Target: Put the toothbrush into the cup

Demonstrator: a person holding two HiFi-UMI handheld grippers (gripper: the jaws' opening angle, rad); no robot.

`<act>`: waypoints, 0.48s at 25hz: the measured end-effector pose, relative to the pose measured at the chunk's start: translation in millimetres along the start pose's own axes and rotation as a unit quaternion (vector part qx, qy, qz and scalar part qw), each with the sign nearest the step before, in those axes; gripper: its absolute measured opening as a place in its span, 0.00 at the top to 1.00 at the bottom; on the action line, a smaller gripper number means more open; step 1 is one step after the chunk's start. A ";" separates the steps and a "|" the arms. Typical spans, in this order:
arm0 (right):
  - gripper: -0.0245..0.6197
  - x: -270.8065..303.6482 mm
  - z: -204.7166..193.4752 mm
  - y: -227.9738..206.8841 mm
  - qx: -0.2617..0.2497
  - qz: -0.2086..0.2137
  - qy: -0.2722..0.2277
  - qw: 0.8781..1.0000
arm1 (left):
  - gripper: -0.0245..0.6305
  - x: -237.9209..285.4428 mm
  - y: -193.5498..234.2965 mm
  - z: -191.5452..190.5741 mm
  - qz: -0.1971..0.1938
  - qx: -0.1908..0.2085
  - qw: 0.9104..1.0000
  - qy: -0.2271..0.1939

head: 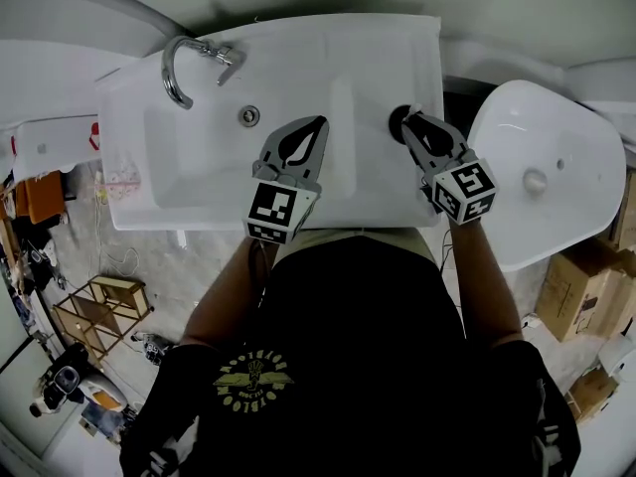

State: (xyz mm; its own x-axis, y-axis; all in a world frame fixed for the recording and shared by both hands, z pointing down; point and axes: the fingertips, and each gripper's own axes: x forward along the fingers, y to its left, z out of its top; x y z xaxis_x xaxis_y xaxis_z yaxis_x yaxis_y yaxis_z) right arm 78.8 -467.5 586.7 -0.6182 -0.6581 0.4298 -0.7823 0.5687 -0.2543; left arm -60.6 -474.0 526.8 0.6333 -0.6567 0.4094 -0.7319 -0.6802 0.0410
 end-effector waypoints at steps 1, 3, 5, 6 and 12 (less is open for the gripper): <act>0.86 -0.9 -0.2 0.9 0.000 0.001 0.000 1.000 | 0.95 -1.7 1.4 1.1 0.002 0.001 1.000 -0.001; 0.83 -3.2 -0.2 1.2 0.002 -0.001 -0.001 1.000 | 0.95 -4.9 4.1 3.0 0.006 0.002 1.000 -0.004; 0.83 -6.5 0.4 0.8 0.001 -0.004 -0.003 1.000 | 0.95 -8.0 6.0 4.6 0.012 0.003 1.000 -0.006; 0.83 -8.8 0.9 0.6 0.000 -0.005 -0.004 1.000 | 0.95 -9.7 6.5 5.2 0.014 0.004 1.000 -0.006; 0.85 -30.1 19.8 1.8 -0.009 -0.015 -0.039 0.999 | 0.95 -21.8 3.1 22.9 0.031 0.008 0.999 -0.024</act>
State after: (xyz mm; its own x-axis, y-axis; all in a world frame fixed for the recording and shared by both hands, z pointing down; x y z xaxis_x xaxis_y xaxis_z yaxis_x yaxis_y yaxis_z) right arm 94.4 -456.4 556.1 -0.5987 -0.7115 0.3677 -0.7998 0.5560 -0.2263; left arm -70.9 -469.2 497.1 0.5984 -0.7125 0.3663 -0.7662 -0.6426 0.0018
